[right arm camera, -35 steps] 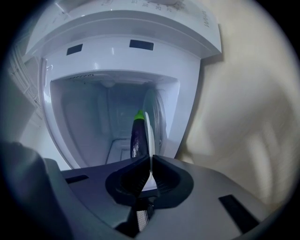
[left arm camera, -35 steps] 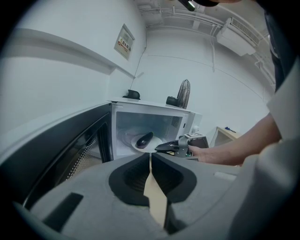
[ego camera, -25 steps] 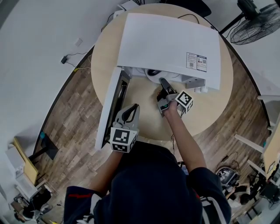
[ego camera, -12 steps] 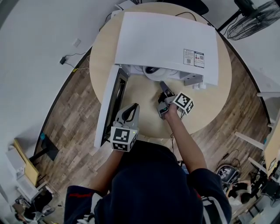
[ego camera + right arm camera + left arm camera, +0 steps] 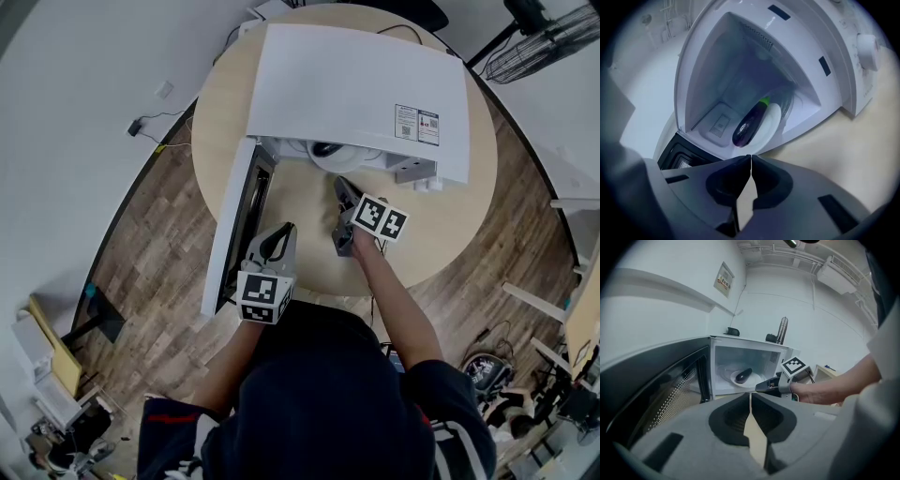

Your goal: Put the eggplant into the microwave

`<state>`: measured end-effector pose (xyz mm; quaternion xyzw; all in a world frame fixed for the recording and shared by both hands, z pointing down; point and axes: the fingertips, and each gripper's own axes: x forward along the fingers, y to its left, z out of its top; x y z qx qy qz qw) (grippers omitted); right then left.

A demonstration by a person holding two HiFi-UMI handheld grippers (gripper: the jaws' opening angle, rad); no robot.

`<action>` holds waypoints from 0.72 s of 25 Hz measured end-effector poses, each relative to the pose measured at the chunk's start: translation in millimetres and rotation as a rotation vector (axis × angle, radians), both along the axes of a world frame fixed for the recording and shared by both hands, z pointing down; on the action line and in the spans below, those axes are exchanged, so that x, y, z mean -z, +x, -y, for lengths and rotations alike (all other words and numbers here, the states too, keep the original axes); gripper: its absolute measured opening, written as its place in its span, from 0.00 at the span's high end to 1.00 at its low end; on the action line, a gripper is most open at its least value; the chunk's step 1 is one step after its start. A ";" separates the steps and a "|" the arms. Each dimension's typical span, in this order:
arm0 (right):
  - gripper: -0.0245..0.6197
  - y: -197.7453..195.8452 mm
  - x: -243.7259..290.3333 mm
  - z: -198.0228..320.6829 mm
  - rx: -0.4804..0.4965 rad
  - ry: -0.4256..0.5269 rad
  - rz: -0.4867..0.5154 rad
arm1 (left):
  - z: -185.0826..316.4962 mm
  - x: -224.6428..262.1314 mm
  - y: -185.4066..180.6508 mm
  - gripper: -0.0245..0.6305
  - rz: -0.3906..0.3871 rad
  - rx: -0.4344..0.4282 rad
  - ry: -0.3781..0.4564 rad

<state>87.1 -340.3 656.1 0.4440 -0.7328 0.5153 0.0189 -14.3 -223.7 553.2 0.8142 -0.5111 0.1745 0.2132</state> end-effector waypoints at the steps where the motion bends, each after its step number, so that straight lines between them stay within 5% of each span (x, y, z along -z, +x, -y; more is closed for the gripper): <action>1: 0.94 -1.3 -0.9 0.1 0.008 0.003 -0.011 | 0.0 -0.3 -0.6 0.92 0.001 0.002 -0.001; 18: 0.94 -8.2 -8.4 20.4 0.020 0.003 -0.051 | 2.9 -4.2 -11.6 0.92 -0.003 0.028 -0.013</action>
